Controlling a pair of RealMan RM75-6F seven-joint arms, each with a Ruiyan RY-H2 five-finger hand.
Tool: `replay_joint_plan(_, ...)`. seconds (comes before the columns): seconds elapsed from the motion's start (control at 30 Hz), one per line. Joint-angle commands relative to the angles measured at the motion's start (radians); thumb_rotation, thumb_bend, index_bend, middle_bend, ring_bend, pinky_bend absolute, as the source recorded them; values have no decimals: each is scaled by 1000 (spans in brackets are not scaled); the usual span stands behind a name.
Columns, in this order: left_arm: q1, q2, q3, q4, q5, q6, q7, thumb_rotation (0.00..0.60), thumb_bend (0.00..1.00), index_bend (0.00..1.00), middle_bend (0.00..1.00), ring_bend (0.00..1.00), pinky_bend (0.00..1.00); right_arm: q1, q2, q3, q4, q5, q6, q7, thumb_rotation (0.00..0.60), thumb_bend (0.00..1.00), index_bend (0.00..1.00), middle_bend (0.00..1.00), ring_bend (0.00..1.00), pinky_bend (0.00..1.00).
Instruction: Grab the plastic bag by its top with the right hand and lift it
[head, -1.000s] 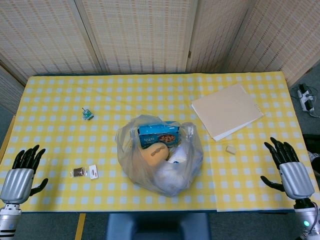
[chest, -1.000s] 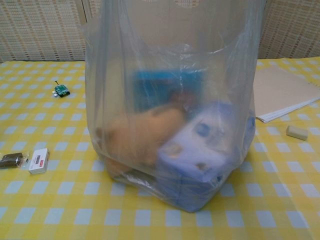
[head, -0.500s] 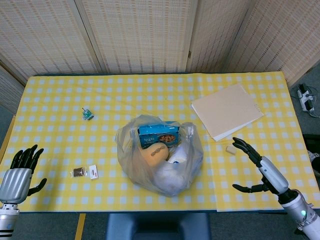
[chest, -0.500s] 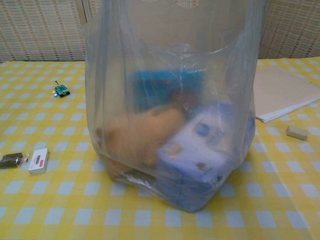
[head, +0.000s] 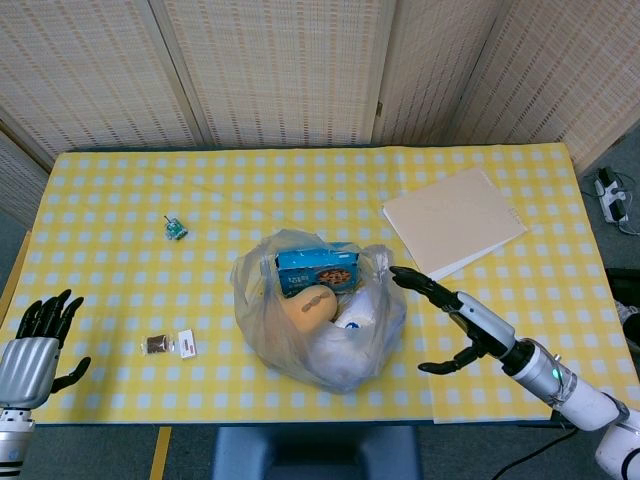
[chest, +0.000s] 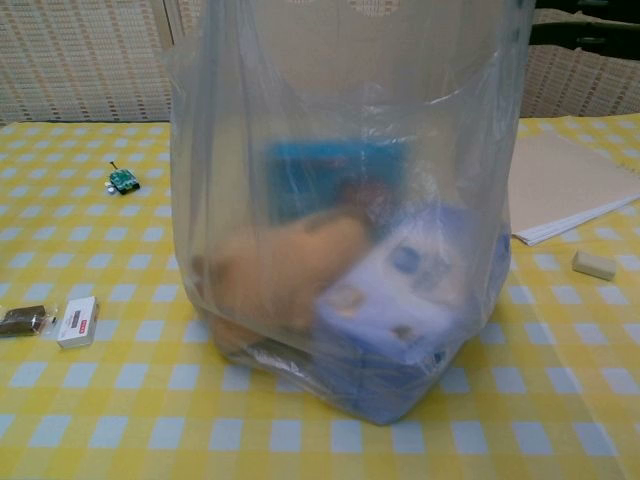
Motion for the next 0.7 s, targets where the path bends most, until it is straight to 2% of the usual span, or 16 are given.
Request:
replay_joint_plan(0.03,2,3,0,0,1,4,-6,600,310,0,0,0,0,52,-14,3,-10,26,-44,60,600,215,0,0,0,0)
replay_joint_plan(0.37,9,14,-1,0,7,17,-31,600,311,0,0,0,0,175,-46,9,-42,45,-147,166,600,216,0,0,0,0)
replay_joint_plan(0.57,11,19,1,0,12,21,-44,600,311,0,0,0,0,239,-75,21,-43,66,-201,179,600,216,0,0,0,0)
replay_joint_plan(0.7,13,22,2,1,13,22,-53,600,311,0,0,0,0,278,-98,46,-44,102,-245,135,600,216,0,0,0,0)
